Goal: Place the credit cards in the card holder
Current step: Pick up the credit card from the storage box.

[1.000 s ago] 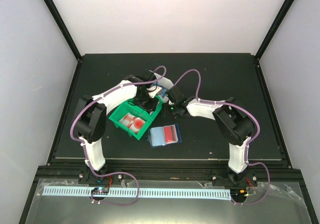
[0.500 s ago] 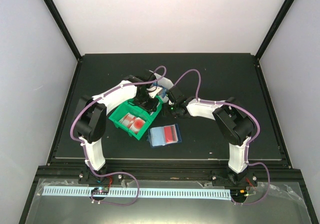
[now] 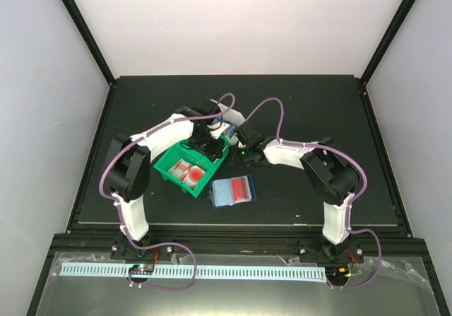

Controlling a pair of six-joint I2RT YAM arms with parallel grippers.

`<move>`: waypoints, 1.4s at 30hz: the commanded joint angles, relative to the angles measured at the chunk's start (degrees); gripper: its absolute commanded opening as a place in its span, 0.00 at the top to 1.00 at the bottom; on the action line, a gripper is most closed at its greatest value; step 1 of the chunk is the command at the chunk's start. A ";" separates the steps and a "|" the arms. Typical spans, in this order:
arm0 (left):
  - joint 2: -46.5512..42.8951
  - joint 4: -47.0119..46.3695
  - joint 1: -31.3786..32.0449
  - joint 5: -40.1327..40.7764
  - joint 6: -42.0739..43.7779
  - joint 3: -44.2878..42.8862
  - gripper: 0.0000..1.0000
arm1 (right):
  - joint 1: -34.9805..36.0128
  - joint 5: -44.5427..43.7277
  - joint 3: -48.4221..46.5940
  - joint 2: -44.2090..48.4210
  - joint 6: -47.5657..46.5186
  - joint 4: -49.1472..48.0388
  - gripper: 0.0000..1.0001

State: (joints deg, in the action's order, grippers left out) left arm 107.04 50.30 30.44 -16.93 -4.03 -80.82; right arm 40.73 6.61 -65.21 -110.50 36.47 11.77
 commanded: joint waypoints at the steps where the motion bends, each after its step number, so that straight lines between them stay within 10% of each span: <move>1: -0.65 1.02 0.57 -4.43 0.43 0.61 0.84 | 0.01 0.33 1.58 -2.12 0.36 3.33 0.48; 11: -0.90 1.18 0.48 -4.39 0.52 0.66 0.98 | 0.05 0.33 1.53 -2.09 0.23 3.34 0.48; 42: -6.39 2.61 -2.48 -1.23 0.50 1.68 0.99 | -0.05 -1.20 0.79 0.22 -0.42 4.61 0.48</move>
State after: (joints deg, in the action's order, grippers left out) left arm 103.15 51.00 28.08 -15.46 -3.62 -79.90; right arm 40.73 6.57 -65.21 -110.30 36.23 12.03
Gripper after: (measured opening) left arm 0.018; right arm 0.520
